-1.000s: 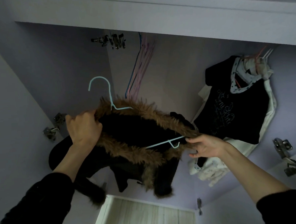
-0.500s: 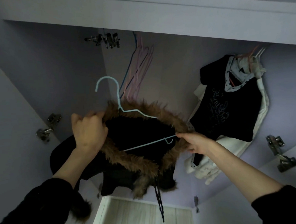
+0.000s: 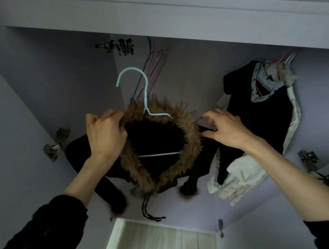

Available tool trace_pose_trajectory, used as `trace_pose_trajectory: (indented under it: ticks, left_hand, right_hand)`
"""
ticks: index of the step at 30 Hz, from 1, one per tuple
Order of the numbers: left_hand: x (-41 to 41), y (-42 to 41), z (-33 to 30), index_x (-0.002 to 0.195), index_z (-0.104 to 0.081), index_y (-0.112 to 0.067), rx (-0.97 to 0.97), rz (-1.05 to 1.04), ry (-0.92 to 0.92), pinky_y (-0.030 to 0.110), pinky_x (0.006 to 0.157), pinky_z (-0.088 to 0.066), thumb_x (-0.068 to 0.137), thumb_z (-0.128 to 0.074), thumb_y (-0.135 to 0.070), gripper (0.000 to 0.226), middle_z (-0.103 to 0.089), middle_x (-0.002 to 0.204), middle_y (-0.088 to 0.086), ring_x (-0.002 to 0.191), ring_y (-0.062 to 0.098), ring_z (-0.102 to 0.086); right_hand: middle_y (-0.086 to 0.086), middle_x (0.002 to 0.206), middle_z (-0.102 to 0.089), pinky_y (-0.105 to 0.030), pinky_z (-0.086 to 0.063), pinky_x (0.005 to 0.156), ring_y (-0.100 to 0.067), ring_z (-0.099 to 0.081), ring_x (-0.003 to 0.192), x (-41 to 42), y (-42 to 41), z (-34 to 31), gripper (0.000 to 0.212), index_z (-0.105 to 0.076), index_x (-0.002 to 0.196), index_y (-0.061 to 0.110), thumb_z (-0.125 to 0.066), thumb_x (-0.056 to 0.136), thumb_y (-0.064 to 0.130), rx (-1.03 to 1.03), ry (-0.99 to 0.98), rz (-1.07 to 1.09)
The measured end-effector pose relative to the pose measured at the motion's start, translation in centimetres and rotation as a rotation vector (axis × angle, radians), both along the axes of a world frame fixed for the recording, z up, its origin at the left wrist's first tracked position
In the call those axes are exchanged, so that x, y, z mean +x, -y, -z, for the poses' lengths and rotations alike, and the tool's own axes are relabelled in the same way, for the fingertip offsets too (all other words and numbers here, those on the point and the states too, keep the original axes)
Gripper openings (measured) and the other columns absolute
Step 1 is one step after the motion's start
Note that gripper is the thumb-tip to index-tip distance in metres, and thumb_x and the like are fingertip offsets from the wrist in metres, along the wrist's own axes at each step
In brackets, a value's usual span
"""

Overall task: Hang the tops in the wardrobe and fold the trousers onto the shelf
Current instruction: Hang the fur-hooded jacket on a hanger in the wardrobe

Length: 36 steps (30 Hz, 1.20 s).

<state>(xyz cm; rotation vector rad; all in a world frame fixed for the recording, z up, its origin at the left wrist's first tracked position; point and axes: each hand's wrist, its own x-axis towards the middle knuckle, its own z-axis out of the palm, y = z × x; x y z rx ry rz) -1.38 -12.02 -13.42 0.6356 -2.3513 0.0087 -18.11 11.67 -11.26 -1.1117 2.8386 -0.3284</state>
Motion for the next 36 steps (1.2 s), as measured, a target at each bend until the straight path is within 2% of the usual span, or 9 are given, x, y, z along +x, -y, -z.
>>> trace_pose_trajectory:
  ticks: [2, 7, 13, 18, 22, 26, 29, 32, 36]
  left_hand:
    - [-0.2, -0.2, -0.1, 0.088, -0.071, -0.010, -0.004, 0.013, -0.002, 0.034, 0.070, -0.022, 0.064, -0.056, 0.001, 0.031, -0.064, 0.072, 0.011, 0.052, 0.033, -0.050]
    - [0.2, -1.1, 0.6, 0.087, -0.072, -0.010, -0.020, 0.028, -0.009, 0.032, 0.067, -0.022, 0.062, -0.053, -0.002, 0.033, -0.064, 0.070, 0.009, 0.050, 0.031, -0.047]
    - [0.3, -1.8, 1.0, 0.082, -0.070, -0.009, -0.005, 0.058, -0.047, 0.032, 0.067, -0.022, 0.061, -0.053, -0.001, 0.027, -0.061, 0.066, 0.007, 0.048, 0.029, -0.045]
    - [0.6, -1.0, 1.2, 0.071, -0.067, -0.012, 0.011, 0.074, -0.003, 0.033, 0.065, -0.020, 0.063, -0.058, -0.006, 0.013, -0.059, 0.060, 0.004, 0.047, 0.031, -0.050]
    - [0.8, 1.0, 1.6, 0.085, -0.075, -0.016, 0.138, -0.011, 0.076, 0.034, 0.074, -0.024, 0.076, -0.069, -0.015, 0.011, -0.068, 0.078, 0.010, 0.069, 0.033, -0.062]
    - [0.0, 0.0, 1.2, 0.099, -0.073, -0.016, 0.436, 0.177, -0.044, 0.036, 0.089, -0.044, 0.081, -0.071, -0.019, 0.019, -0.074, 0.089, 0.006, 0.090, 0.025, -0.068]
    - [0.1, -0.6, 2.0, 0.117, -0.066, -0.018, 0.403, 0.313, -0.048, 0.035, 0.092, -0.032, 0.082, -0.068, -0.034, 0.038, -0.073, 0.096, 0.002, 0.098, 0.020, -0.066]
    - [0.1, -0.8, 3.2, 0.104, -0.069, -0.016, 0.094, 0.376, 0.131, 0.031, 0.067, -0.015, 0.078, -0.058, -0.033, 0.033, -0.072, 0.090, 0.001, 0.081, 0.022, -0.067]
    - [-0.5, -0.3, 3.6, 0.075, -0.069, -0.013, 0.132, 0.298, 0.073, 0.032, 0.062, -0.013, 0.069, -0.058, -0.003, 0.016, -0.068, 0.062, 0.005, 0.049, 0.031, -0.058]
  right_hand:
    - [0.000, 0.122, -0.053, -0.038, -0.035, 0.093, -0.023, -0.046, 0.121, 0.4, 1.0, 0.5, 0.035, -0.055, 0.125, 0.022, -0.058, 0.090, 0.030, 0.034, -0.066, -0.122]
    - [-0.005, 0.104, -0.066, -0.028, -0.039, 0.076, -0.026, -0.062, 0.098, 2.3, 3.1, 1.8, 0.020, -0.070, 0.105, 0.011, -0.061, 0.090, 0.019, -0.293, -0.116, -0.228]
    - [-0.007, 0.097, -0.065, -0.035, -0.047, 0.068, -0.029, -0.063, 0.086, 3.7, 4.9, 2.6, 0.017, -0.066, 0.102, 0.006, -0.060, 0.089, 0.016, -0.536, -0.219, -0.201]
    - [-0.008, 0.094, -0.060, -0.034, -0.044, 0.063, -0.029, -0.061, 0.086, 3.3, 4.5, 3.2, 0.013, -0.063, 0.099, 0.006, -0.056, 0.090, 0.013, -0.551, -0.259, -0.138]
    - [-0.009, 0.092, -0.059, -0.040, -0.052, 0.063, -0.034, -0.061, 0.089, 2.3, 2.3, 4.0, 0.015, -0.064, 0.096, 0.005, -0.056, 0.086, 0.012, -0.478, -0.294, -0.123]
    - [-0.003, 0.088, -0.054, -0.038, -0.047, 0.068, -0.026, -0.058, 0.084, 1.8, 1.6, 4.1, 0.010, -0.065, 0.095, 0.002, -0.058, 0.087, 0.003, -0.591, -0.197, -0.102]
    - [0.001, 0.086, -0.050, -0.032, -0.042, 0.070, -0.020, -0.056, 0.080, 1.1, 0.9, 3.9, 0.009, -0.065, 0.091, 0.001, -0.057, 0.087, 0.001, -0.687, -0.158, -0.052]
    - [0.002, 0.085, -0.050, -0.022, -0.038, 0.068, -0.013, -0.053, 0.078, 1.0, 0.4, 3.7, 0.006, -0.064, 0.089, 0.000, -0.059, 0.087, -0.001, -0.724, -0.120, -0.032]
    - [-0.001, 0.092, -0.056, -0.024, -0.041, 0.072, -0.015, -0.057, 0.086, 0.8, -0.3, 3.6, 0.011, -0.063, 0.099, 0.002, -0.056, 0.091, 0.005, -0.579, -0.094, -0.149]
